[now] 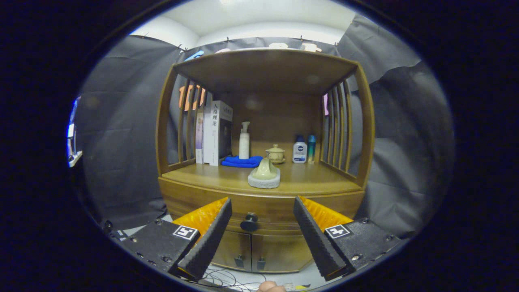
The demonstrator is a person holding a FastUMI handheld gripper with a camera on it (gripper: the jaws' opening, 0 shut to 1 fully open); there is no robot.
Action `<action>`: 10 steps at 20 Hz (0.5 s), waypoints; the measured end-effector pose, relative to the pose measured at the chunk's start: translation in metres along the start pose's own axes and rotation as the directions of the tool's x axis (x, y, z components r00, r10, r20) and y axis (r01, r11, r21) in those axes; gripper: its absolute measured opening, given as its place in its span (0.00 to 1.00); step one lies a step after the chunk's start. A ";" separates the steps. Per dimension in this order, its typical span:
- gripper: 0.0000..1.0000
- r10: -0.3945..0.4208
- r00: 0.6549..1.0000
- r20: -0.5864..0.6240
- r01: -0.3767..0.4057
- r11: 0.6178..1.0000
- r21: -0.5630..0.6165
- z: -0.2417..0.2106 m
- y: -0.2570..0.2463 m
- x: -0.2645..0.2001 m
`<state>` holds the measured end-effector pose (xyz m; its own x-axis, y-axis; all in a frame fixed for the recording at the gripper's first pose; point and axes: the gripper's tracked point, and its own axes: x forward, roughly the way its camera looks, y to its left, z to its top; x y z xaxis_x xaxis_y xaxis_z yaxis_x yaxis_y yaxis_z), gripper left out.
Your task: Pull open the drawer, take out the items inside it, and place them on the countertop above the cabinet.
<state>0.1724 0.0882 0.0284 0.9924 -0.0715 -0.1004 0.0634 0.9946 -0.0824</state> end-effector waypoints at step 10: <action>0.99 0.023 0.999 0.042 -0.023 1.000 0.000 -0.032 -0.057 -0.131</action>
<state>0.0351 0.0381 0.0147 0.9971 -0.0452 -0.0609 0.0402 0.9960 -0.0796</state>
